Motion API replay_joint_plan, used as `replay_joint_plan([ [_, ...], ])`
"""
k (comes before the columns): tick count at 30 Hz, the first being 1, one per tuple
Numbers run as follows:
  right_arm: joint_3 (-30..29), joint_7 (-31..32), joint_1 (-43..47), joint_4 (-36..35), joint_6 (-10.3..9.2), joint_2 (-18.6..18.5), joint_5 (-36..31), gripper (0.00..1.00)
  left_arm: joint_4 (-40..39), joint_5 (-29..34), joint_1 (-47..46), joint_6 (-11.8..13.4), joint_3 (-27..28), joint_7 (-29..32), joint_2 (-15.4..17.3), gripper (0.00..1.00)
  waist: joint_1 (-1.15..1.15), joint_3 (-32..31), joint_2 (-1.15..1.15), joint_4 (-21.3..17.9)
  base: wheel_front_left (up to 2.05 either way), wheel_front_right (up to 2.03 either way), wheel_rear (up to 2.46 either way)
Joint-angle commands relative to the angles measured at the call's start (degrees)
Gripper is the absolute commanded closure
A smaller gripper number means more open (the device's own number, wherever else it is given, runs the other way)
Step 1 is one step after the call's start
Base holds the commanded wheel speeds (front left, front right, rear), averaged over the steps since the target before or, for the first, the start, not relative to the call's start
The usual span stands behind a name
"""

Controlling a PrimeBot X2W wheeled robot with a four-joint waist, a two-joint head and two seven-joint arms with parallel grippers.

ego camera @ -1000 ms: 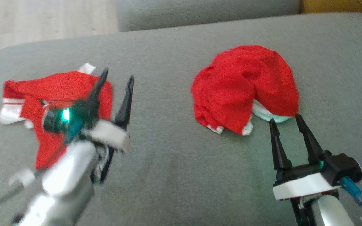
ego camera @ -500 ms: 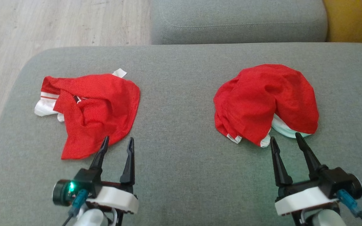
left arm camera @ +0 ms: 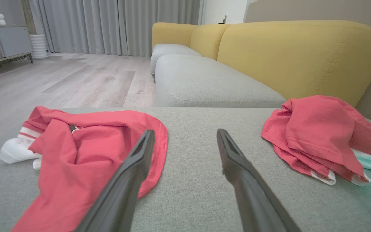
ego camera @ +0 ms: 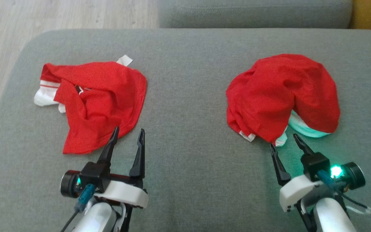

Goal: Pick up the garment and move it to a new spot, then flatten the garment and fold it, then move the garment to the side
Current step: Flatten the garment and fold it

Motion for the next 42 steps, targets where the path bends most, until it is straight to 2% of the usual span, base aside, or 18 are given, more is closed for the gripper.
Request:
replay_joint_plan([
  [1,1.22,0.87,-2.84,-0.33,0.43,-0.3,-1.46,0.0,-1.17,0.55,-3.09,-0.31,2.59,-0.7,0.06,0.0,-0.01,1.2,0.0,0.9,0.0,0.0,0.0],
  [12,-1.11,7.59,-9.31,8.34,0.43,-0.3,-10.82,0.0,0.48,2.46,-4.59,-2.63,4.96,-0.7,-2.2,0.0,-0.01,4.32,0.0,3.02,0.0,0.0,0.0],
  [13,-1.32,7.91,-9.62,8.94,0.43,-0.3,-10.86,0.4,0.58,2.66,-4.61,-2.77,5.18,-0.7,-2.4,0.0,-0.01,4.36,0.0,3.06,0.0,0.0,0.0],
  [14,-1.42,7.91,-9.88,9.43,0.43,-0.3,-10.85,1.0,0.71,2.85,-4.59,-2.91,5.4,-0.7,-2.59,0.0,-0.01,4.32,0.0,3.08,0.0,0.0,0.0],
  [18,-1.45,5.55,-10.65,9.83,0.43,-0.3,-9.25,1.0,1.53,3.45,-4.33,-3.5,6.23,-0.7,-3.08,0.0,-0.01,3.32,0.0,2.73,0.0,0.0,0.0],
  [23,0.64,1.97,-10.8,8.73,0.43,-0.3,-4.04,1.0,2.1,3.95,-3.78,-4.04,7.03,-0.7,-3.54,0.0,-0.01,1.29,0.0,2.41,0.0,0.0,0.0],
  [29,8.11,-0.33,-13.34,3.53,0.43,-0.3,8.04,1.0,2.58,4.38,-2.46,-4.75,8.06,-0.7,-4.65,0.0,-0.01,-1.83,0.0,2.87,0.0,0.0,0.0],
  [37,11.81,3.74,-27.36,-0.58,0.43,-0.3,23.8,1.0,3.03,4.66,-0.39,-5.55,9.34,-0.7,-6.09,0.0,-0.01,-4.41,0.0,5.94,0.0,0.0,0.0],
  [42,7.56,0.31,-38.73,0.64,0.43,-0.3,32.99,1.0,3.27,5.23,1.06,-5.65,10.42,-0.7,-6.26,0.0,-0.01,-5.99,0.0,6.33,0.0,0.0,0.0],
])
